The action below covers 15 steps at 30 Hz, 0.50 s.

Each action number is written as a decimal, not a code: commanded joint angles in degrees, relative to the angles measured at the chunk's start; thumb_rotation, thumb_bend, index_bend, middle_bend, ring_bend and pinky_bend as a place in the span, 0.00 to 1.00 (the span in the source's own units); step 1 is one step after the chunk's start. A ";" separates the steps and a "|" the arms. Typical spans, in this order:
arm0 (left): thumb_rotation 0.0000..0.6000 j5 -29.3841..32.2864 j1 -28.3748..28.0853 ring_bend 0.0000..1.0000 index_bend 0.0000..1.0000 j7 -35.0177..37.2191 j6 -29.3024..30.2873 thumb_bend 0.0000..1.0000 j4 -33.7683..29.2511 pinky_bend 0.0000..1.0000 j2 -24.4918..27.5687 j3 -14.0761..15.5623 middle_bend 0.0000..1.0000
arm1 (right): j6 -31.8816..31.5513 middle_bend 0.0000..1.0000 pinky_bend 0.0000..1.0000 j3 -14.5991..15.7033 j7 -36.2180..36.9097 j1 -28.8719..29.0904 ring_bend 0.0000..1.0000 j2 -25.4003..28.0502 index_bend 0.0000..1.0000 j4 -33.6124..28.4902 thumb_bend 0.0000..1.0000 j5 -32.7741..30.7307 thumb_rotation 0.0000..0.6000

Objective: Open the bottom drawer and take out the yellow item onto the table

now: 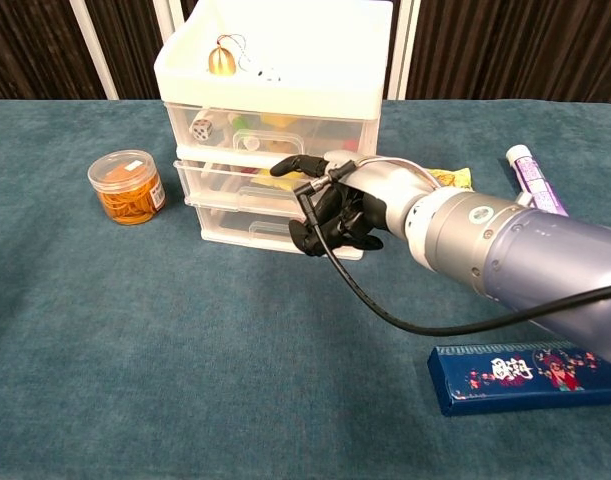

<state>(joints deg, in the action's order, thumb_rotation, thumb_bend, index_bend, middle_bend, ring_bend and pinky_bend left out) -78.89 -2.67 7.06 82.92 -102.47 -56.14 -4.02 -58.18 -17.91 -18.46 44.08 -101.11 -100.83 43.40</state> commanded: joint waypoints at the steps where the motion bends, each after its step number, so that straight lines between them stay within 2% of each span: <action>1: 1.00 0.01 -0.01 0.00 0.04 -0.02 -0.05 0.40 0.01 0.00 0.02 0.02 0.00 | -0.81 0.89 0.94 -0.46 -2.60 1.36 0.92 0.61 0.14 -1.18 0.63 -2.49 1.00; 15: 1.00 -0.01 0.01 0.00 0.04 0.42 -0.02 0.41 0.05 0.00 0.09 0.00 0.00 | -2.91 0.89 0.94 -0.59 -6.91 4.20 0.92 1.68 0.18 -4.15 0.63 -8.25 1.00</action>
<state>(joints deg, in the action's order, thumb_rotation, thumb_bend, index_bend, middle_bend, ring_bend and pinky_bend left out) -78.89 -2.66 7.45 82.88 -102.42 -56.04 -4.01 -61.06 -18.53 -25.33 48.25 -99.46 -104.94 35.18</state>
